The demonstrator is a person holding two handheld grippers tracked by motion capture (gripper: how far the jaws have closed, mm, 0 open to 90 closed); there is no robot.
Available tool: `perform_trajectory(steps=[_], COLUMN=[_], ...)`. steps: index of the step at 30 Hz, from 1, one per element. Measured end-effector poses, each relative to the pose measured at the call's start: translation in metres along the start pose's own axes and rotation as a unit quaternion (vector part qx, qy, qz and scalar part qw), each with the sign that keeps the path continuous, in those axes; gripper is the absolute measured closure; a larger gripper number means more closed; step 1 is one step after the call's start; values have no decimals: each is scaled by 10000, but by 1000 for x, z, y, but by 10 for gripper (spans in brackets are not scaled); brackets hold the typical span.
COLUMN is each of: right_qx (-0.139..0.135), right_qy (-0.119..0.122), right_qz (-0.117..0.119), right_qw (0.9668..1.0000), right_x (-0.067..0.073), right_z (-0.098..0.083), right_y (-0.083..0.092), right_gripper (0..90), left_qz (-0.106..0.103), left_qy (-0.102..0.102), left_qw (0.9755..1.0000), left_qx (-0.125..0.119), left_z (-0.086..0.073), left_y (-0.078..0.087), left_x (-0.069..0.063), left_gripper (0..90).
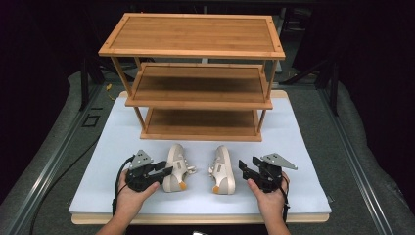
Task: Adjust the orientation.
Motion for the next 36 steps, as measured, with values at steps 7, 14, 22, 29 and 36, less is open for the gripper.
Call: perform_trajectory(steps=[7, 14, 22, 29, 36], right_qx=[-75, -195, -231, -23, 55], right_qy=[379, 464, 499, 611, 587], right_qz=[30, 31, -8, 121, 154], right_qw=[9992, 9987, 9985, 9981, 9981], right_x=[7, 19, 17, 19, 16], right_z=[2, 4, 3, -1, -2], right_y=[4, 6, 5, 4, 6], right_gripper=[505, 471, 517, 687, 790], left_qz=[67, 76, 42, 82, 241], left_qy=[-90, -188, -150, -99, -44], left_qw=[9999, 9997, 9998, 9999, 9996], left_qx=[114, 133, 94, 68, 112], left_z=[-1, -1, -3, -5, -10], left_y=[-3, -3, -2, 5, 12], left_x=[0, 0, 2, 8, 18], left_gripper=[718, 727, 731, 755, 792])
Point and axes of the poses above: each handheld gripper's, and its own axes: y roughly backward along the jaws, z roughly out of its top, x roughly to its left, the point moved 7 cm from there along -y, roughly forward along the jaws, and after that the axes turned 2 degrees about -y, right-handed, at the moved point
